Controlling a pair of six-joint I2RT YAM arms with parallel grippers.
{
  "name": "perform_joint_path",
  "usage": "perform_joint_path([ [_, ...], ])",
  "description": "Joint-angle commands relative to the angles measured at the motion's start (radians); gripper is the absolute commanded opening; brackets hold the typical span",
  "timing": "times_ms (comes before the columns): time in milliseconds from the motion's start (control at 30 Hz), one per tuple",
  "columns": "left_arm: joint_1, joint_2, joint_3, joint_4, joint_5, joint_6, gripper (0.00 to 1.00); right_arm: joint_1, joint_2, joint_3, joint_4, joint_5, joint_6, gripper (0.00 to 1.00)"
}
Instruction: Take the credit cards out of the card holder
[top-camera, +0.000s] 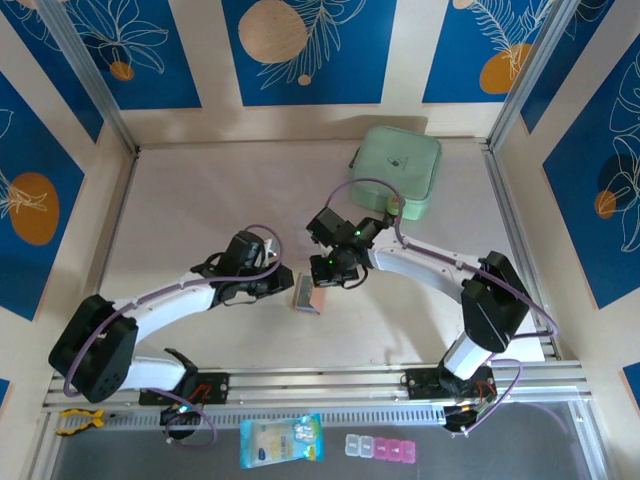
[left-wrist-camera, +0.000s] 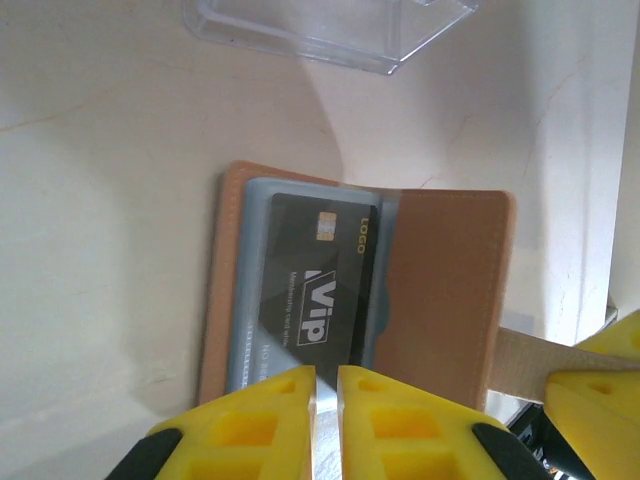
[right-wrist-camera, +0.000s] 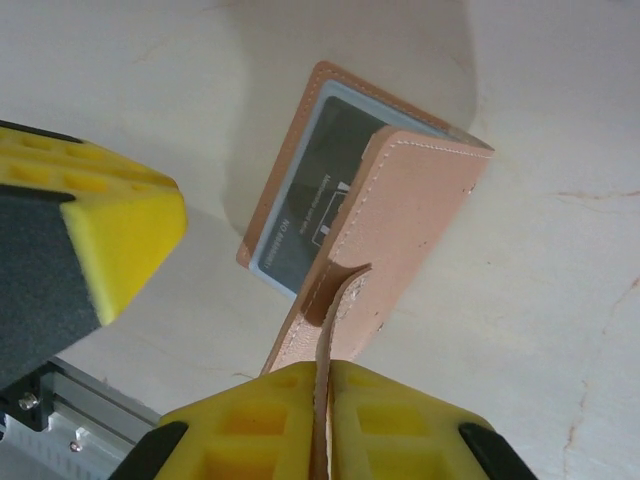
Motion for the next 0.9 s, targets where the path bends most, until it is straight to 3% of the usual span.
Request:
perform_joint_path([
  [0,0.017,-0.034,-0.009,-0.006,-0.010,0.026,0.15,0.012,0.024,0.041,-0.042,0.007,-0.021,0.11],
  [333,0.017,0.065,0.018,-0.015,0.041,0.049,0.14,-0.002,0.001,0.013,-0.055,0.026,-0.018,0.11],
  [867,0.012,0.193,0.003,0.055,0.047,0.015,0.08,-0.108,-0.122,-0.205,0.010,0.029,-0.020,0.11],
])
